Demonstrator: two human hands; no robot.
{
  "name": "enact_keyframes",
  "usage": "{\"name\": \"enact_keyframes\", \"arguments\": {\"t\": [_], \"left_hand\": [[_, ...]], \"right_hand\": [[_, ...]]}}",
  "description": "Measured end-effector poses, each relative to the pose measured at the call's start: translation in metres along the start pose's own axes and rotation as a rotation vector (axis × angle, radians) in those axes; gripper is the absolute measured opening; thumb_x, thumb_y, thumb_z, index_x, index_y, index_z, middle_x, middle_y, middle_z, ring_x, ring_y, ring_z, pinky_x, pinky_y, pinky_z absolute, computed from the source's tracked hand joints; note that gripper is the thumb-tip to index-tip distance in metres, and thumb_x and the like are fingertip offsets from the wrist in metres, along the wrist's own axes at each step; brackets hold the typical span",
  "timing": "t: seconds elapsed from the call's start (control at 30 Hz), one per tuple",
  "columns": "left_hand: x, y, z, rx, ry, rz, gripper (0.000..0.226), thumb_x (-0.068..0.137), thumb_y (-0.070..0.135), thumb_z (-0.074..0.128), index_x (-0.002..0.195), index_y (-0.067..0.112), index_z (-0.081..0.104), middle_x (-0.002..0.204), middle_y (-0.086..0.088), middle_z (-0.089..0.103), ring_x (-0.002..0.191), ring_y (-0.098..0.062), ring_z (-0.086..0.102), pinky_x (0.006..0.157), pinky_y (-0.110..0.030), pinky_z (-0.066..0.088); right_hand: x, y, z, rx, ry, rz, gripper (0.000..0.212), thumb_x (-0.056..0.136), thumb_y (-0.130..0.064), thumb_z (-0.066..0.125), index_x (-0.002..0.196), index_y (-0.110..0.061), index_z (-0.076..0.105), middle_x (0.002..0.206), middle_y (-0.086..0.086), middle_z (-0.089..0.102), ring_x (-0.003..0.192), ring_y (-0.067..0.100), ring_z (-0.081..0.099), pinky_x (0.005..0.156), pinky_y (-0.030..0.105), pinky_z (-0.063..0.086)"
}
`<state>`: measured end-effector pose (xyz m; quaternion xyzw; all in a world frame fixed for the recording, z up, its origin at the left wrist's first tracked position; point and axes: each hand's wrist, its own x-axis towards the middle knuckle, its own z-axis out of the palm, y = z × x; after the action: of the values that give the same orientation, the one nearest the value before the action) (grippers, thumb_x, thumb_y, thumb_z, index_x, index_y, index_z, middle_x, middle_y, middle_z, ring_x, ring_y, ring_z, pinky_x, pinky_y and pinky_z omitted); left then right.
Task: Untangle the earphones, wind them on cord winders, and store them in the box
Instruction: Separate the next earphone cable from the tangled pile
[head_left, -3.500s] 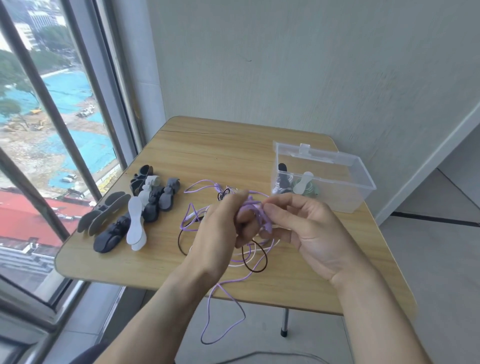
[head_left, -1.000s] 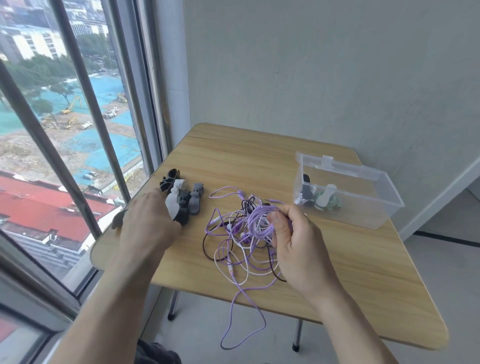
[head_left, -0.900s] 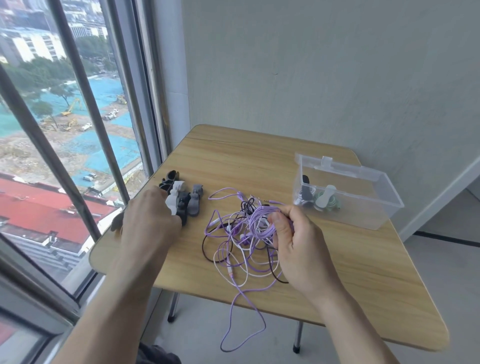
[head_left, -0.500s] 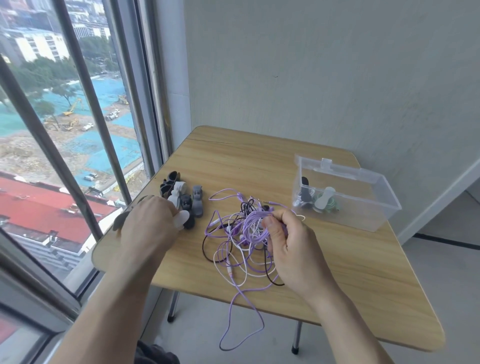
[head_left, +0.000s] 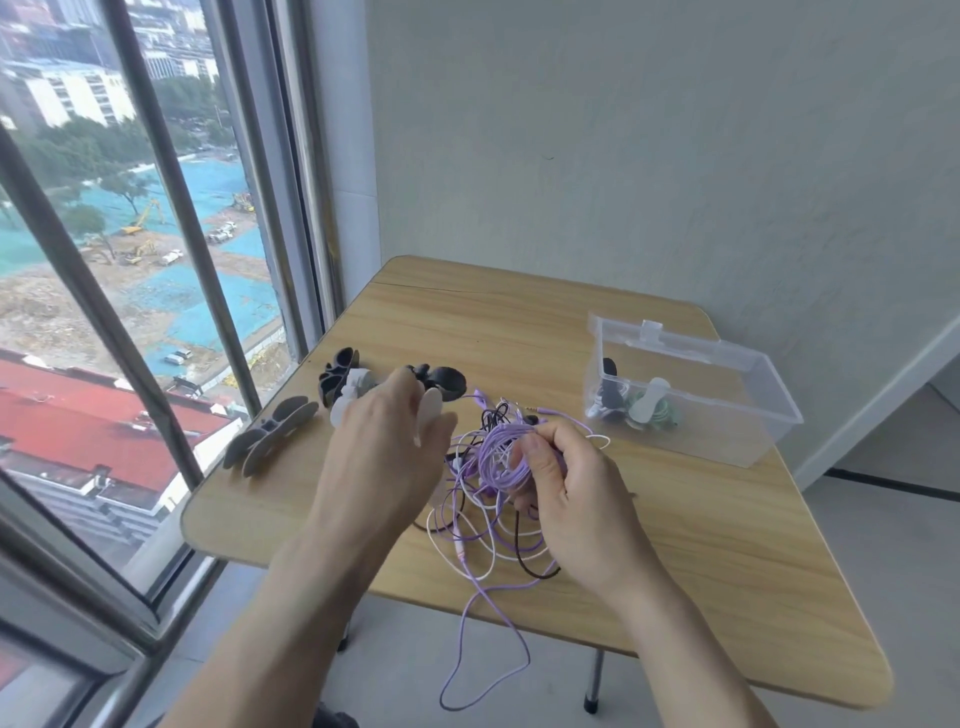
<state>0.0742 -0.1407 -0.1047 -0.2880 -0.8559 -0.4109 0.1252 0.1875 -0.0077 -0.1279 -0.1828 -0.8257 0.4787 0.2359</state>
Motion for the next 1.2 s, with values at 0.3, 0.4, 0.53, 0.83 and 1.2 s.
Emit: {"name": "enact_keyframes", "arguments": {"t": [0.3,0.4,0.53,0.83,1.2], "left_hand": [[0.028,-0.025,0.002,-0.043,0.044,-0.155,0.015,0.1,0.022,0.055,0.099,0.01,0.044,0.098,-0.007,0.052,0.1,-0.033,0.051,0.073,-0.032,0.028],[0.03,-0.022,-0.005,-0.128,0.163,-0.162,0.012,0.1,0.021,0.055,0.105,0.013,0.048,0.106,-0.007,0.058,0.1,-0.027,0.051,0.077,-0.026,0.029],[0.025,-0.005,-0.012,-0.377,0.288,-0.032,0.018,0.095,0.024,0.064,0.093,0.03,0.047,0.085,0.001,0.064,0.082,-0.021,0.065,0.07,-0.036,0.048],[-0.003,0.023,0.011,-0.617,-0.203,-0.076,0.048,0.075,0.042,0.078,0.118,0.026,0.064,0.082,0.004,0.072,0.07,-0.014,0.067,0.063,-0.019,0.051],[-0.01,0.035,0.02,-0.734,-0.267,-0.159,0.025,0.09,0.038,0.066,0.087,0.014,0.07,0.063,0.012,0.063,0.056,-0.003,0.051,0.053,-0.019,0.041]], "right_hand": [[-0.001,-0.004,-0.002,0.043,0.003,0.023,0.02,0.104,-0.025,0.048,0.09,-0.019,0.062,0.064,-0.007,0.061,0.055,0.007,0.059,0.059,0.022,0.051],[-0.002,-0.004,-0.004,0.045,0.003,0.03,0.02,0.104,-0.026,0.048,0.092,-0.019,0.062,0.064,-0.006,0.063,0.056,0.007,0.061,0.059,0.023,0.052],[-0.003,-0.006,-0.007,0.091,0.015,0.056,0.022,0.105,-0.026,0.046,0.091,-0.017,0.061,0.069,-0.004,0.07,0.061,0.013,0.069,0.061,0.022,0.053],[0.0,-0.016,-0.015,0.491,0.036,0.12,0.029,0.107,-0.019,0.042,0.094,-0.001,0.06,0.067,0.004,0.068,0.06,0.024,0.067,0.061,0.037,0.058],[-0.003,-0.023,-0.027,0.731,-0.09,0.145,0.03,0.097,-0.027,0.048,0.088,-0.001,0.06,0.061,0.009,0.056,0.053,0.02,0.051,0.054,0.029,0.048]]}}
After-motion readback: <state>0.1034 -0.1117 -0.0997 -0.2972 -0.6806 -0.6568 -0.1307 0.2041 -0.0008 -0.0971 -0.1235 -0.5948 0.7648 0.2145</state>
